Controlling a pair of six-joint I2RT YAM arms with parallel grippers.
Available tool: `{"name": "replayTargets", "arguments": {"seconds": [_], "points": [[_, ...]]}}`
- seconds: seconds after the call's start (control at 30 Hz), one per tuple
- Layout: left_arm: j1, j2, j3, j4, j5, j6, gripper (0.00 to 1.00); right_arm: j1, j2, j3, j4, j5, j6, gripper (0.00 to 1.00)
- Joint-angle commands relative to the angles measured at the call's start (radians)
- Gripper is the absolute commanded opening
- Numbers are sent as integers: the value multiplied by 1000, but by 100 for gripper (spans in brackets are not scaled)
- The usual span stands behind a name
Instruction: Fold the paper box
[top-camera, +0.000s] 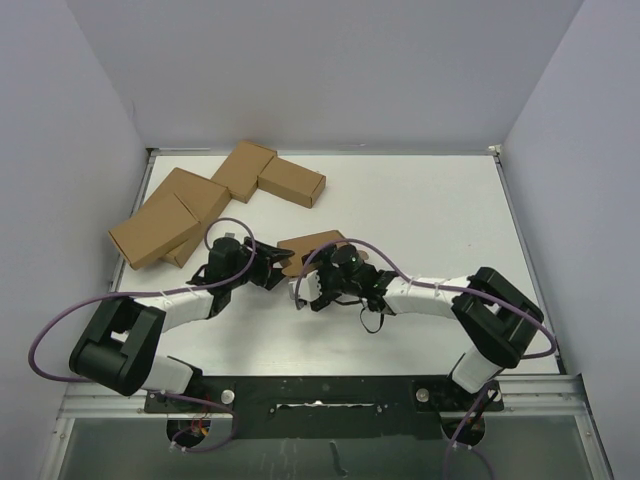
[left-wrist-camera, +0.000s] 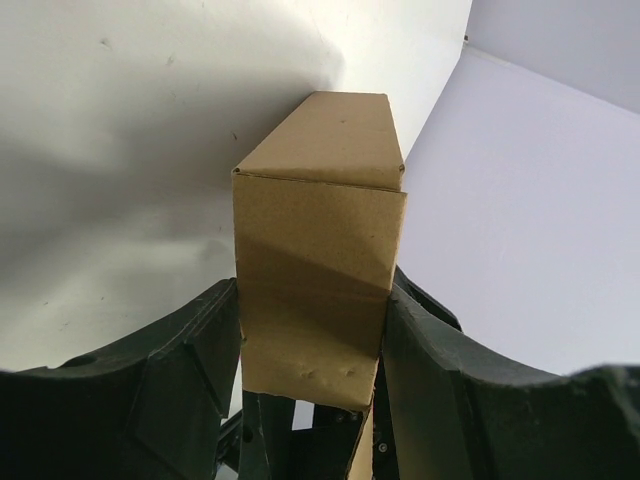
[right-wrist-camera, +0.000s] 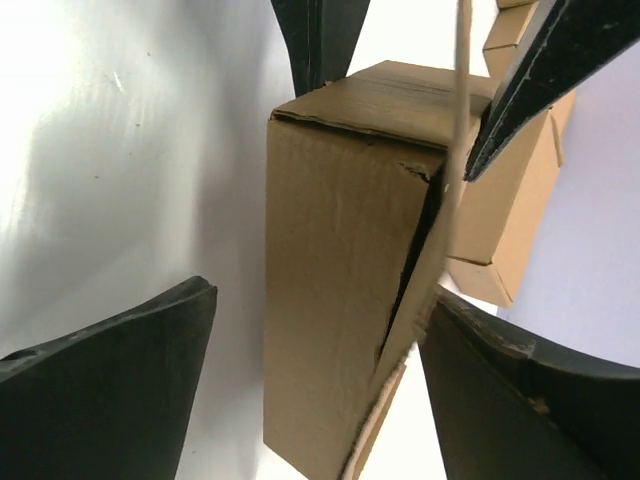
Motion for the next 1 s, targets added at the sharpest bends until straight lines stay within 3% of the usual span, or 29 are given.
{"name": "replayTargets", "arguments": {"seconds": [0.0, 0.3, 0.57, 0.97], "points": [[3, -5, 0, 115, 10, -48, 31, 37, 29, -23, 142, 102, -35, 76], [9, -2, -12, 130, 8, -59, 32, 43, 13, -55, 218, 119, -49, 51], [16, -27, -28, 153, 9, -57, 43, 35, -17, -44, 183, 73, 3, 37], [22, -170, -11, 58, -9, -1, 80, -55, -89, 38, 29, -48, 216, 35]]}}
